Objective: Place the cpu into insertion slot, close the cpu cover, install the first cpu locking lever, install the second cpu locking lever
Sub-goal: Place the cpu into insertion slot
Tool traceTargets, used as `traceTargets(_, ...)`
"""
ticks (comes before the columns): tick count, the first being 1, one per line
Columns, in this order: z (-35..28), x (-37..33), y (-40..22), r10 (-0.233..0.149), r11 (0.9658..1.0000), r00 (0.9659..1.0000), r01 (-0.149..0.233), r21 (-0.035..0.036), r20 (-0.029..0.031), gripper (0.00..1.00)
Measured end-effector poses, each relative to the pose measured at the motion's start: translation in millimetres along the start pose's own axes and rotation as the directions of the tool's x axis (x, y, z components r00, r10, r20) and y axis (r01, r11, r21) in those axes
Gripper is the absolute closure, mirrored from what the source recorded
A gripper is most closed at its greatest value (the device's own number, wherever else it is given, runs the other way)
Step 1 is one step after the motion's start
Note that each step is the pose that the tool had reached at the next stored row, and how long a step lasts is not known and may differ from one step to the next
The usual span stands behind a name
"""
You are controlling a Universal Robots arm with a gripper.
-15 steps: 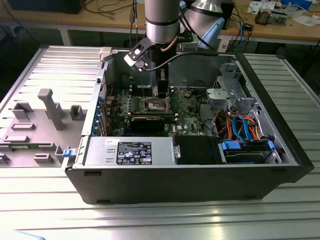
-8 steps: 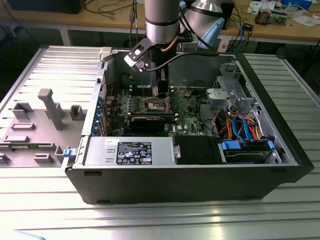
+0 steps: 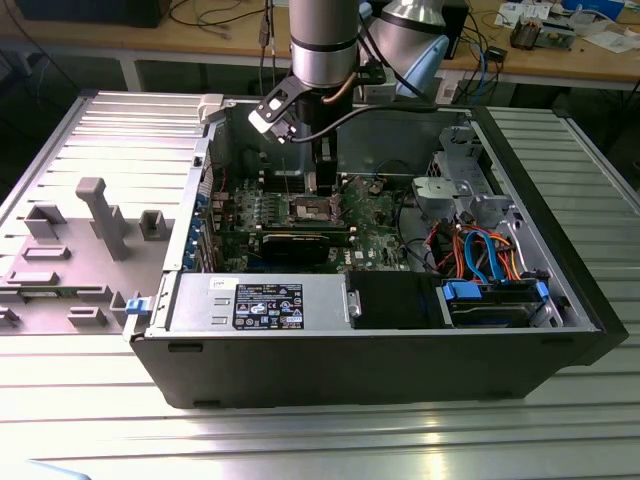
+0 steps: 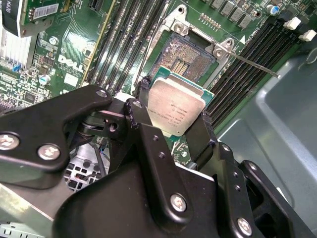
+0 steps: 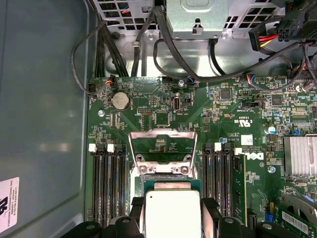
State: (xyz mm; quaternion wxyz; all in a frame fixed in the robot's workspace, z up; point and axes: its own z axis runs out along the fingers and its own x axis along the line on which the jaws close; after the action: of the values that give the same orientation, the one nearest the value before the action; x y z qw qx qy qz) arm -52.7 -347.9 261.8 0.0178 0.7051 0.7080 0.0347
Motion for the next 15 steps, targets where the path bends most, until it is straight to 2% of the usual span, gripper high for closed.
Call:
traceTargets(4, 6.6, 0.9, -1.8, -0.002, 1.0, 1.0, 0.002, -0.0004, -0.0002, 0.45)
traceTargets(6, 11.1, 2.4, -4.9, -0.004, 1.0, 1.0, 0.004, -0.0007, -0.0003, 0.45)
traceTargets(15, 25.1, 5.8, -6.7, -0.003, 1.0, 1.0, 0.003, -0.0007, -0.0002, 0.45)
